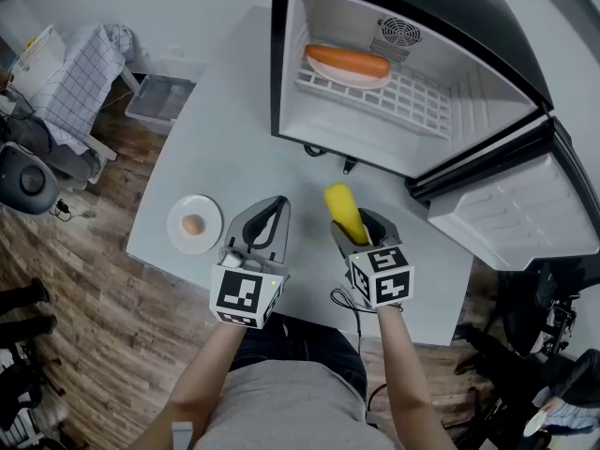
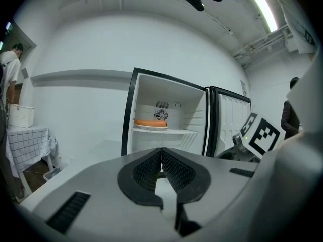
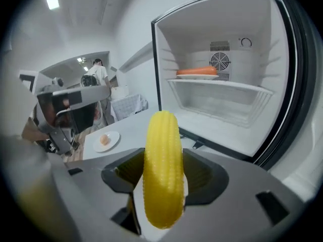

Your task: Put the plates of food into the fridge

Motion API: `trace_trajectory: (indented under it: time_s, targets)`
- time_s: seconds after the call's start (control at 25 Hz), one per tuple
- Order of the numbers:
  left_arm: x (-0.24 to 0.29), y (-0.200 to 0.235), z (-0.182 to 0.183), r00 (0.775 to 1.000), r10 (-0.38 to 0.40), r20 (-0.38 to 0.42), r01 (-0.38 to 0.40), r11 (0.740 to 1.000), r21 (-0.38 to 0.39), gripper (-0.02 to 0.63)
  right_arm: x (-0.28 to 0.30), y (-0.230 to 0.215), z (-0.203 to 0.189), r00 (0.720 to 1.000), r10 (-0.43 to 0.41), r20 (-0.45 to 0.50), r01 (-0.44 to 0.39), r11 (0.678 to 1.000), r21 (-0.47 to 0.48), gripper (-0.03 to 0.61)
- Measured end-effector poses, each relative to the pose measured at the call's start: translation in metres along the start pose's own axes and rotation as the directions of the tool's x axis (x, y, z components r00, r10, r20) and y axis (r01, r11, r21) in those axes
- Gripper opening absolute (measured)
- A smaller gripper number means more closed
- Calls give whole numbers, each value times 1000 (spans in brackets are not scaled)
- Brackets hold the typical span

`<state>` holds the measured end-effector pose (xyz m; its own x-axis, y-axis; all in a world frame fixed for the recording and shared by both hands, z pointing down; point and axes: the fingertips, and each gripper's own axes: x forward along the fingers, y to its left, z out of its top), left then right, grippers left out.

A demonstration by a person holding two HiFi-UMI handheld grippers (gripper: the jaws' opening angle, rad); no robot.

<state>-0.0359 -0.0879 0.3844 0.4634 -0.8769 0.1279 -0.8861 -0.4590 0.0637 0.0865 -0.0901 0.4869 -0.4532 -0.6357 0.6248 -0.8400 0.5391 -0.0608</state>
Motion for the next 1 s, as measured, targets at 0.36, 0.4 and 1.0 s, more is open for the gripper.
trace_trajectory:
  time_s: [0.36, 0.4, 1.0]
  targets:
    - [11, 5, 8, 999, -39, 11, 39, 999, 3, 9, -21, -47, 61, 993, -95, 75, 95, 995, 4, 235]
    - [11, 6, 8, 999, -41, 10, 41, 999, 2, 9, -22, -53, 69, 991, -109, 82, 109, 994, 3, 235]
    - [33, 22, 6, 998, -58, 4, 58, 998, -10, 9, -27, -172, 180, 925, -320, 204, 303, 947, 109, 235]
